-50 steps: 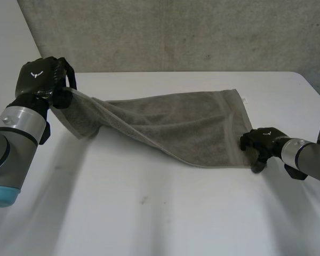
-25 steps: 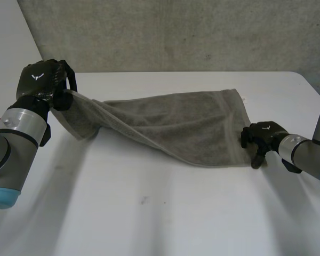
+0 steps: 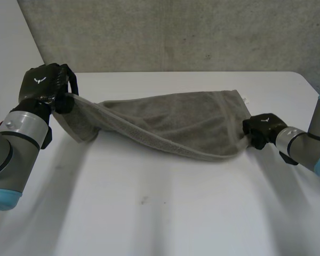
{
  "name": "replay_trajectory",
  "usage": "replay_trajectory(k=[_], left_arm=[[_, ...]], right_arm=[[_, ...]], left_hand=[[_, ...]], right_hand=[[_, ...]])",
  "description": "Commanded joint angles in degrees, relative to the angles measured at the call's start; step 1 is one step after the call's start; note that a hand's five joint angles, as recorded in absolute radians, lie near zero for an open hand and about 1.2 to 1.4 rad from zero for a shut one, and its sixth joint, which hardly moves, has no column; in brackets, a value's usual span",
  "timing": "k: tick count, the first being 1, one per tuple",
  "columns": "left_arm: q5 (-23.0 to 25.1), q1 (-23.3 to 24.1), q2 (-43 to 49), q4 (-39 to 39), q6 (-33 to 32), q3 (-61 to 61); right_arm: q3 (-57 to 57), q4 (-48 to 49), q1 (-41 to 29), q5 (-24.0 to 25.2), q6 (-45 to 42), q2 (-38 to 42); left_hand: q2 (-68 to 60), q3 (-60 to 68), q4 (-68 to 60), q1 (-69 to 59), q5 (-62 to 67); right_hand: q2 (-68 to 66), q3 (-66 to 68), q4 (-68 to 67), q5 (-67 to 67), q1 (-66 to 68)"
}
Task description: Fold the towel.
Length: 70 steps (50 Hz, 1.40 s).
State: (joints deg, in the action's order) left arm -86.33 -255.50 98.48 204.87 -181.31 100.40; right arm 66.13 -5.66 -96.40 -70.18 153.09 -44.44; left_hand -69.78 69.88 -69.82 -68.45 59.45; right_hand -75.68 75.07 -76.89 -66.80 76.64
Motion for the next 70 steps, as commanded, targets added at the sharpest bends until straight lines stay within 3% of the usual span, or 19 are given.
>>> replay_trajectory(k=[1,11,17,25,30,32,38,44,48,51,55,57,63,70], left_arm=[[0.02,-0.09,0.04,-0.35,-0.19,-0.03],[0.28,-0.53,-0.75,-8.17,-0.80,2.17],[0.46,-0.44,-4.17,-15.20,-1.15,6.83],[0.55,-0.18,-13.32,-23.29,-7.66,14.38],[0.55,0.26,-20.42,-26.44,-12.57,19.73],[0.72,0.35,-21.39,-27.06,-13.10,20.44],[2.56,0.62,-20.97,-26.72,-13.46,20.19],[4.77,0.09,-16.04,-23.64,-13.46,16.32],[6.43,0.44,-6.75,-16.89,-13.46,9.67],[6.52,0.61,1.06,-14.24,-13.55,3.60],[6.09,0.79,9.10,-13.97,-13.37,-3.90],[6.17,1.05,16.09,-13.97,-13.46,-10.98],[6.44,1.05,25.18,-13.88,-13.37,-21.12],[6.52,1.14,36.68,-13.97,-13.46,-35.25]], right_arm=[[1.18,-0.66,0.51,-0.92,3.09,-6.08],[9.36,-7.96,3.59,0.31,1.42,-18.58],[16.57,-13.58,10.18,1.71,-7.11,-25.79],[24.39,-24.04,17.74,2.51,-19.59,-34.14],[28.61,-29.32,22.83,6.20,-24.68,-39.67],[30.62,-31.24,25.37,9.08,-28.18,-42.04],[31.60,-32.04,27.05,11.73,-31.10,-42.58],[29.24,-28.54,26.00,11.56,-29.44,-37.15],[22.66,-24.23,22.15,9.20,-22.34,-28.18],[19.82,-23.08,19.93,7.52,-19.23,-25.88],[10.18,-17.91,14.23,2.60,-11.52,-16.85],[7.37,-16.59,13.44,1.90,-9.85,-14.56],[-4.32,-13.32,9.75,-2.05,-3.34,-4.98],[-13.90,-13.23,7.90,-6.19,-1.66,2.50]], left_hand=[[-10.22,10.12,-10.18,-11.55,10.55],[-10.22,10.12,-10.18,-11.55,10.55],[-10.22,10.12,-10.18,-11.55,10.55],[-10.22,10.12,-10.18,-11.55,10.55],[-10.22,10.12,-10.18,-11.55,10.55],[-10.22,10.12,-10.18,-11.55,10.55],[-10.22,10.12,-10.18,-11.55,10.55],[-10.22,10.12,-10.18,-11.55,10.55],[-10.22,10.12,-10.18,-11.55,10.55],[-10.22,10.12,-10.18,-11.55,10.55],[-10.22,10.12,-10.18,-11.55,10.55],[-10.22,10.12,-10.18,-11.55,10.55],[-10.22,10.12,-10.18,-11.55,10.55],[-10.22,10.12,-10.18,-11.55,10.55]], right_hand=[[-4.32,4.93,-3.11,-3.20,3.36],[-4.32,4.93,-3.11,-3.20,3.36],[-4.32,4.93,-3.11,-3.20,3.36],[-4.32,4.93,-3.11,-3.20,3.36],[-4.32,4.93,-3.11,-3.20,3.36],[-4.32,4.93,-3.11,-3.20,3.36],[-4.32,4.93,-3.11,-3.20,3.36],[-4.32,4.93,-3.11,-3.20,3.36],[-4.32,4.93,-3.11,-3.20,3.36],[-4.32,4.93,-3.11,-3.20,3.36],[-4.32,4.93,-3.11,-3.20,3.36],[-4.32,4.93,-3.11,-3.20,3.36],[-4.32,4.93,-3.11,-3.20,3.36],[-4.32,4.93,-3.11,-3.20,3.36]])
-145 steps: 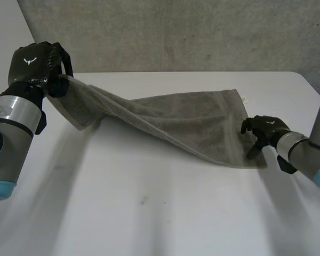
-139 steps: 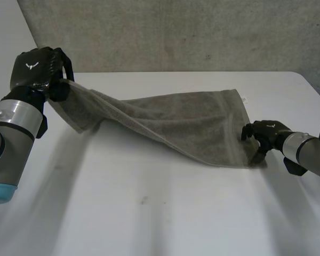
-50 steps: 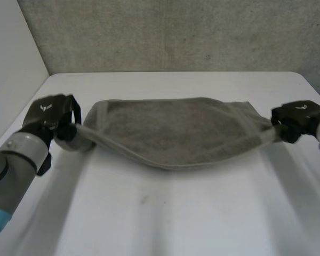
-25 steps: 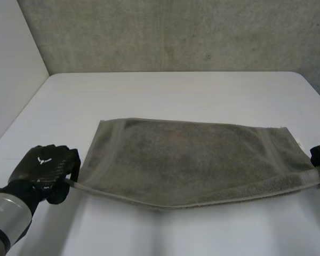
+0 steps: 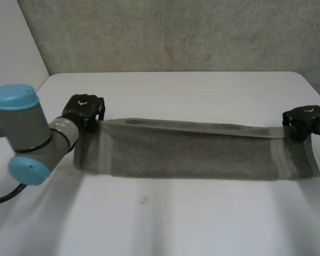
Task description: Fold the towel.
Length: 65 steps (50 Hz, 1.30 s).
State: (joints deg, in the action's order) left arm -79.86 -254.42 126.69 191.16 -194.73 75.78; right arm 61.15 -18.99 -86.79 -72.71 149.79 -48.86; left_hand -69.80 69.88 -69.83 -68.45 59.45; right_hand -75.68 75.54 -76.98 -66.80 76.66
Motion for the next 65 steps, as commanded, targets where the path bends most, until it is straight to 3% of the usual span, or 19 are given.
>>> replay_trajectory(k=[1,8,9,10,12,14,16,23,29,34,44,50,60,65], left_arm=[[0.06,0.15,10.23,-0.26,-0.03,-12.83],[-0.03,0.77,15.94,-0.35,-0.03,-19.96],[-0.12,1.03,16.91,-0.35,0.23,-21.28],[-0.12,1.03,16.92,-0.35,0.23,-21.29],[-0.21,1.30,17.54,-0.26,0.49,-21.91],[-0.03,1.30,17.45,-0.17,0.75,-21.73],[-0.03,1.39,17.10,-0.26,0.93,-21.38],[-0.03,2.18,7.28,0.00,3.91,-13.50],[-0.03,2.18,-1.97,0.53,5.59,-5.30],[-0.47,2.27,-12.58,0.88,6.47,5.23],[-0.65,2.27,-20.07,2.02,12.43,15.87],[-0.74,2.35,-21.40,3.43,17.80,18.78],[-0.74,2.44,-21.40,3.70,19.57,19.67],[-0.65,2.53,-21.40,3.87,19.57,20.54]], right_arm=[[-10.59,0.10,-2.41,-4.02,1.64,8.50],[-16.15,0.18,-3.74,-5.43,1.82,13.00],[-16.84,0.18,-3.83,-5.95,2.17,13.35],[-17.55,0.18,-3.83,-6.74,2.60,13.44],[-18.25,0.18,-3.83,-7.44,3.22,13.44],[-18.87,0.01,-3.91,-8.07,4.02,13.00],[-18.96,-0.08,-3.91,-8.33,5.25,11.77],[-12.57,0.79,-3.39,-6.84,14.90,-5.07],[-4.40,2.73,-3.04,-3.24,14.92,-15.63],[4.74,2.82,-2.86,-0.34,12.20,-19.69],[23.84,4.14,1.97,2.92,-0.64,-21.10],[32.89,11.17,5.49,3.45,-5.65,-20.75],[37.73,25.84,6.11,4.76,-6.53,-15.75],[36.85,27.69,6.11,5.12,-6.62,-13.11]], left_hand=[[-10.20,10.12,-10.17,-11.55,10.55],[-10.20,10.12,-10.17,-11.55,10.55],[-10.20,10.12,-10.17,-11.55,10.55],[-10.20,10.12,-10.17,-11.55,10.55],[59.80,-59.88,59.83,58.45,-59.45],[55.29,-55.36,55.32,53.94,-54.94],[59.80,-59.88,59.83,58.45,-59.45],[59.80,-59.88,59.83,58.45,-59.45],[59.80,-59.88,59.83,58.45,-59.45],[59.80,-59.88,59.83,58.45,-59.45],[59.80,-59.88,59.83,58.45,-59.45],[59.80,-59.88,59.83,58.45,-59.45],[59.80,-59.88,59.83,58.45,-59.45],[59.80,-59.88,59.83,58.45,-59.45]], right_hand=[[-4.32,4.46,-3.02,-3.20,3.34],[-4.32,4.46,-3.02,-3.20,3.34],[3.29,-3.14,4.58,4.40,-4.26],[56.65,-56.51,57.95,57.77,-57.63],[65.68,-65.54,66.98,66.80,-66.66],[65.68,-65.54,66.98,66.80,-66.66],[65.68,-65.54,66.98,66.80,-66.66],[65.68,-65.54,66.98,66.80,-66.66],[65.68,-65.54,66.98,66.80,-66.66],[65.68,-65.54,66.98,66.80,-66.66],[65.68,-65.54,66.98,66.80,-66.66],[63.58,-63.44,64.88,64.70,-64.56],[32.86,-32.71,34.15,33.97,-33.83],[28.26,-28.12,29.55,29.38,-29.23]])
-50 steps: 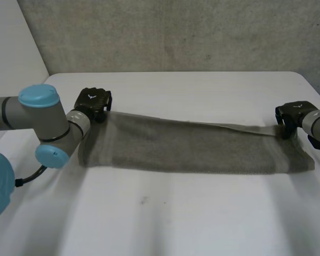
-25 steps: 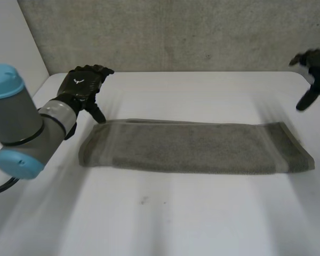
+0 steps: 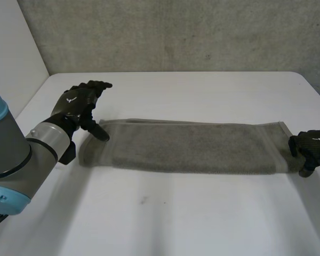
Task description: Fold the towel.
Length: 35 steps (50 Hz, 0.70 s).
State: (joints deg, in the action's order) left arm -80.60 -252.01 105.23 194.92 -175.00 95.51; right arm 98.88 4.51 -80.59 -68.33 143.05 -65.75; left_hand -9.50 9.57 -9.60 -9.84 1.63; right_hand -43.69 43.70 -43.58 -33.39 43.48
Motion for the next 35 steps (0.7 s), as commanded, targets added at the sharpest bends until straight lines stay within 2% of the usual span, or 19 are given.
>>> replay_trajectory(k=[1,4,6,12,18,25,29,32,34,35], left_arm=[[0.09,0.20,0.06,0.37,-0.17,1.07],[0.09,0.46,0.06,0.82,-0.17,1.34],[0.00,0.55,0.06,0.82,-0.17,1.52],[0.00,0.64,-0.02,0.90,-0.17,1.87],[0.09,0.99,-0.11,0.90,-0.17,2.39],[0.09,0.73,-0.29,0.99,-0.17,3.01],[0.09,0.55,-0.37,0.99,-0.17,3.10],[0.09,0.38,-0.64,0.99,-0.17,3.10],[0.09,0.29,-0.99,0.90,-0.17,3.19],[0.09,0.20,-1.25,0.99,-0.17,3.19]], right_arm=[[-0.88,4.19,-0.09,0.74,0.13,3.78],[-1.59,4.45,0.08,0.92,0.04,5.01],[-2.20,5.06,1.04,0.74,-0.22,5.37],[-2.38,7.00,3.77,0.13,-0.66,4.75],[-4.84,8.50,9.57,0.04,-1.02,4.75],[-10.19,7.62,16.78,-0.49,-6.36,5.02],[-12.22,6.83,16.43,-0.66,-8.40,4.40],[-14.07,5.33,13.27,-0.58,-7.96,2.20],[-16.25,4.72,4.00,-0.58,-7.00,-0.86],[-16.27,4.72,3.95,-0.58,-6.99,-0.87]], left_hand=[[-0.50,0.43,-0.40,-0.16,-1.63],[-0.50,0.43,-0.40,-0.16,-1.63],[-0.50,0.43,-0.40,-0.16,-1.63],[-0.50,0.43,-0.40,-0.16,-1.63],[-0.50,0.43,-0.40,-0.16,-1.63],[-0.50,0.43,-0.40,-0.16,-1.63],[-0.50,0.43,-0.40,-0.16,-1.63],[-0.50,0.43,-0.40,-0.16,-1.63],[-0.50,0.43,-0.40,-0.16,-1.63],[-0.50,0.43,-0.40,-0.16,-1.63]], right_hand=[[-3.74,3.73,-3.85,-4.04,3.94],[-9.29,9.28,-9.40,-9.59,9.49],[-34.21,34.20,-34.32,-34.51,34.41],[-36.31,36.30,-36.42,-36.61,36.52],[-36.31,36.30,-36.42,-36.61,36.52],[-36.31,36.30,-36.42,-36.61,36.52],[-36.31,36.30,-36.42,-36.61,36.52],[-36.31,36.30,-36.42,-36.61,36.52],[-36.31,36.30,-36.42,-36.61,36.52],[-36.31,36.30,-36.42,-36.61,36.52]])
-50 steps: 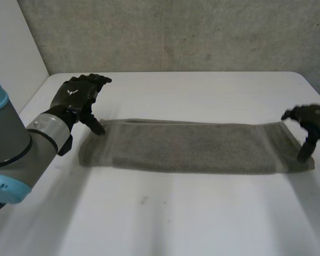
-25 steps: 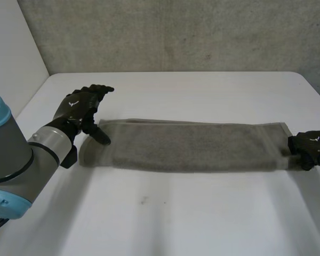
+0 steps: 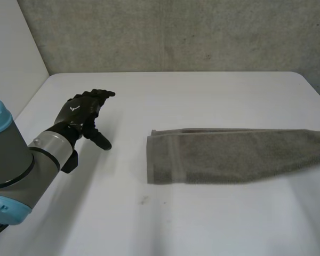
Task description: Fold the towel.
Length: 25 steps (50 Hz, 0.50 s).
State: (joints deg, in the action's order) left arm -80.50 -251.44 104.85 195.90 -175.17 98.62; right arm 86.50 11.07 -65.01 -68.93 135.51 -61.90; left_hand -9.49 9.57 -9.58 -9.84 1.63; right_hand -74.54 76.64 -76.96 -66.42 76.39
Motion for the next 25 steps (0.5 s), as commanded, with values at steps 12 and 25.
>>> replay_trajectory(k=[12,25], left_arm=[[0.00,-0.36,-1.31,0.00,0.00,0.87],[0.08,-0.36,-1.31,0.00,0.00,1.13]], right_arm=[[-8.89,0.26,-51.31,0.29,3.01,1.15],[-9.07,-0.52,-66.92,-1.46,2.30,12.95]], left_hand=[[-0.51,0.43,-0.42,-0.16,-1.63],[-0.51,0.43,-0.42,-0.16,-1.63]], right_hand=[[-5.46,3.36,-3.04,-3.58,3.61],[39.42,-41.52,41.85,41.31,-41.28]])
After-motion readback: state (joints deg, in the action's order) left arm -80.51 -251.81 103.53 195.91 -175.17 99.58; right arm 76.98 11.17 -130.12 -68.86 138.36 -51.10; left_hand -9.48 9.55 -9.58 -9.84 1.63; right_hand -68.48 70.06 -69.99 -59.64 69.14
